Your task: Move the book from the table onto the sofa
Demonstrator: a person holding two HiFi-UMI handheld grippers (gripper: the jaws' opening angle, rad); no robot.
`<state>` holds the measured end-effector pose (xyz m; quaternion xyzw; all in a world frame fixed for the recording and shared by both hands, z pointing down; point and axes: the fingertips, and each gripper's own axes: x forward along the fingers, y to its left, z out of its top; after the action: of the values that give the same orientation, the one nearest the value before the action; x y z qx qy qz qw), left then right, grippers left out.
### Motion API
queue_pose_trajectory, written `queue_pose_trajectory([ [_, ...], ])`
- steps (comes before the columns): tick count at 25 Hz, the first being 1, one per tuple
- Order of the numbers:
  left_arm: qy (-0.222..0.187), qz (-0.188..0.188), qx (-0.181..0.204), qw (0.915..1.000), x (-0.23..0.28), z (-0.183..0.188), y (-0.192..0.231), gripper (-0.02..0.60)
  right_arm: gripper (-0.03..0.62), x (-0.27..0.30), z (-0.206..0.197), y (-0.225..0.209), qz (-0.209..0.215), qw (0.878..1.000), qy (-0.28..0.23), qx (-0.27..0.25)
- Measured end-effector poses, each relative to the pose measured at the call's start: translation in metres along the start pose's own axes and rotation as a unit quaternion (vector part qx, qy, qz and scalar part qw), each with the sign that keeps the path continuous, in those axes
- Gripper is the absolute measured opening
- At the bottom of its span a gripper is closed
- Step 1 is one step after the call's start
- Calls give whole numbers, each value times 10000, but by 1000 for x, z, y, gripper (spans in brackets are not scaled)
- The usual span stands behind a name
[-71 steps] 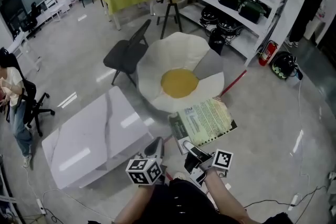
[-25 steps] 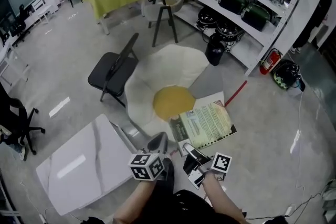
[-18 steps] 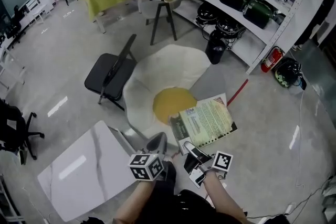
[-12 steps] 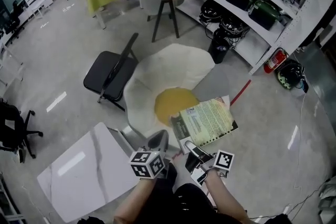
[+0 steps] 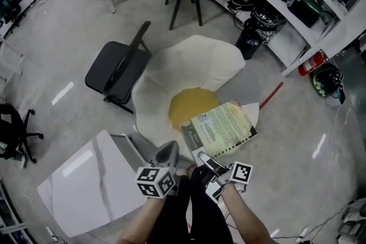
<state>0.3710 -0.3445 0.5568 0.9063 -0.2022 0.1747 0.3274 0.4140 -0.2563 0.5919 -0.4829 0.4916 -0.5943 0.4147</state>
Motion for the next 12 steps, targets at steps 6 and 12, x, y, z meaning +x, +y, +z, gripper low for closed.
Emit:
queue_pose_trajectory([
  [6,80,212,-69,9997,55,-29,34,9,166,27,37,-62,-81,9998,146,79],
  [12,73,263,-56,9996,114,-72,66,9,166,47,72,-140,2,9998,150,144],
])
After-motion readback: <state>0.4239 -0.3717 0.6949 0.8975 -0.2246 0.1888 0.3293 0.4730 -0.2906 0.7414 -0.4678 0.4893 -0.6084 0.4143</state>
